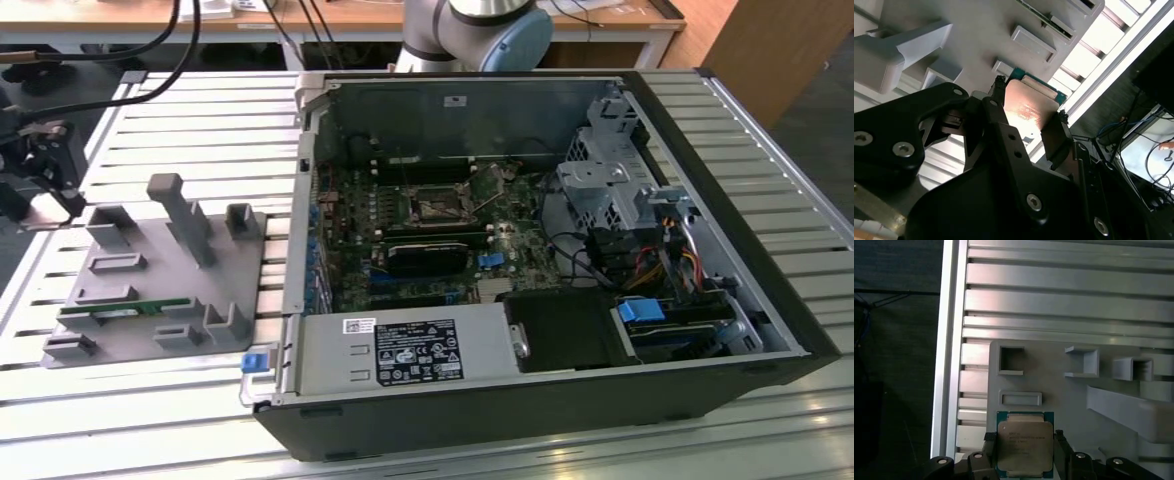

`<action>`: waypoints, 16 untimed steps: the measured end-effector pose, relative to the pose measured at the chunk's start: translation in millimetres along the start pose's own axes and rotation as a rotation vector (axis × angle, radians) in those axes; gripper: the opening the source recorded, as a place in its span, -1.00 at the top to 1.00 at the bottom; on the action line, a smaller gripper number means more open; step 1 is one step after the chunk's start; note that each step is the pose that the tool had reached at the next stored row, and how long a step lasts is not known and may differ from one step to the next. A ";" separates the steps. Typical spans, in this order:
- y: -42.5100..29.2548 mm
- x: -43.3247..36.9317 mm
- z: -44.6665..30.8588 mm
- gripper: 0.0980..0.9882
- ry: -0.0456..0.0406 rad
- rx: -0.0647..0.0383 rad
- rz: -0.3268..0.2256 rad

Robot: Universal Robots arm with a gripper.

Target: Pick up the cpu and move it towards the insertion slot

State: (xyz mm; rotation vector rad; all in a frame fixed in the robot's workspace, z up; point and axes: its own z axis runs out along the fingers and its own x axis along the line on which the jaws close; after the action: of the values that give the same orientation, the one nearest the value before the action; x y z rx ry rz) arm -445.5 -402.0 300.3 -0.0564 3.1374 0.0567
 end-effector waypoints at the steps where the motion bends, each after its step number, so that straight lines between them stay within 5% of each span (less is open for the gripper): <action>1: 0.1 0.0 -1.2 0.01 0.0000 0.000 0.000; 16: 1.2 -0.1 -19.9 0.01 -0.0001 0.001 0.000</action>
State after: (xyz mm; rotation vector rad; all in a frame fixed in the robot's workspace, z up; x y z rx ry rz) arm -445.5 -401.5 320.2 -0.0565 3.1374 0.0556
